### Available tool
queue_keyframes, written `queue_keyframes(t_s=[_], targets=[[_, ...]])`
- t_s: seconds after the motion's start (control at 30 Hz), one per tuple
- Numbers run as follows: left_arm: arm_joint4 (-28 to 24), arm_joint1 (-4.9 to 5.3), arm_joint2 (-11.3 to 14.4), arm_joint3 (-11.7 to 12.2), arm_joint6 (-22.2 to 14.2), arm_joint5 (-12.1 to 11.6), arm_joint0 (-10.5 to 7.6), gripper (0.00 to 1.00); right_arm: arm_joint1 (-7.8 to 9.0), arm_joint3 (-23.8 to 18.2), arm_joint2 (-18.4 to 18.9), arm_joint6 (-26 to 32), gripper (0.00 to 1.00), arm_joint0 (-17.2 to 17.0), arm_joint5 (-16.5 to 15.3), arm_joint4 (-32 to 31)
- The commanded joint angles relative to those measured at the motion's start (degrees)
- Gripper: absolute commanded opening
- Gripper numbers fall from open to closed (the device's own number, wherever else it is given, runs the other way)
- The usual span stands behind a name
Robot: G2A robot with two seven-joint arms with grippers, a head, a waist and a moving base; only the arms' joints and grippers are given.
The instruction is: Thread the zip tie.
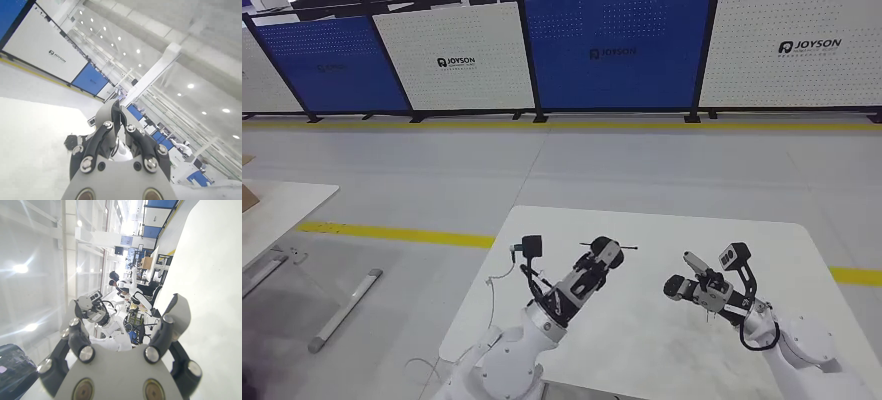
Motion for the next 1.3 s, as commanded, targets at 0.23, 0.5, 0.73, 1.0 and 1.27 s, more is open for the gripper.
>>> queue_keyframes(t_s=[0.23, 0.5, 0.73, 1.0, 1.27], targets=[[3.34, -0.6, 4.89, 12.23, -0.63, 5.97, -0.68, 0.0, 0.0, 0.0, 0.0, 0.0, 1.0, 0.0, 0.0, 0.0], [4.03, -0.59, 5.3, 15.95, 0.95, 4.95, 0.5, 0.0, 0.0, 0.0, 0.0, 0.0, 1.0, 0.0, 0.0, 0.0], [3.9, -0.68, 5.41, 15.97, 1.97, 5.59, 0.64, 0.0, 0.0, 0.0, 0.0, 0.0, 1.0, 0.0, 0.0, 0.0], [0.51, -1.23, 6.52, 16.24, 3.15, 6.9, -0.21, 0.0, 0.0, 0.0, 0.0, 0.0, 1.0, 0.0, 0.0, 0.0], [-0.06, -1.67, 7.84, 17.06, 4.25, 7.75, -1.32, 0.0, 0.0, 0.0, 0.0, 0.0, 1.0, 0.0, 0.0, 0.0]])
